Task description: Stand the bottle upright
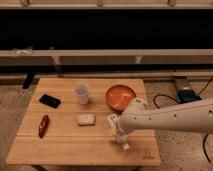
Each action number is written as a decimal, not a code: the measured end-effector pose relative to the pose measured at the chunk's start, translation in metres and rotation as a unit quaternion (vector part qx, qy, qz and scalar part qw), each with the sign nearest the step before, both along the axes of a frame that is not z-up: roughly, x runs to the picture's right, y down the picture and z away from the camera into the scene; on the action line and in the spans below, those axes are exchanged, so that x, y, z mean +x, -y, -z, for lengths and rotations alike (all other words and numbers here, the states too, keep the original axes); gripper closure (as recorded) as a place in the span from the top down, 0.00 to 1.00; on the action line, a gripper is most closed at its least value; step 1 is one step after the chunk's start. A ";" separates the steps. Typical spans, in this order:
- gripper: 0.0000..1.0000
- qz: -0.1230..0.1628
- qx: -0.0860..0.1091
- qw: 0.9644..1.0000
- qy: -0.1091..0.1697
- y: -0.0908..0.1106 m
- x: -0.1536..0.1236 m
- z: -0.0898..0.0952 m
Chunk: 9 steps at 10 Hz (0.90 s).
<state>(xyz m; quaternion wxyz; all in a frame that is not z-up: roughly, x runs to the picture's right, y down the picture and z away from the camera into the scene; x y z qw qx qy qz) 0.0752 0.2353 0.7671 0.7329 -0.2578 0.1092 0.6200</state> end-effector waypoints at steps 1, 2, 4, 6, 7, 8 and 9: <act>0.74 -0.004 0.004 1.000 0.004 -0.003 0.000 -0.001; 0.74 -0.009 0.010 1.000 0.008 -0.005 -0.001 -0.002; 0.74 -0.017 0.022 1.000 0.009 -0.008 0.000 -0.003; 0.74 -0.025 0.037 0.999 0.007 -0.012 0.003 -0.005; 0.74 -0.028 0.043 0.999 0.006 -0.014 0.004 -0.005; 0.74 -0.033 0.052 0.998 0.004 -0.016 0.005 -0.006; 0.74 -0.038 0.061 0.997 0.003 -0.017 0.006 -0.006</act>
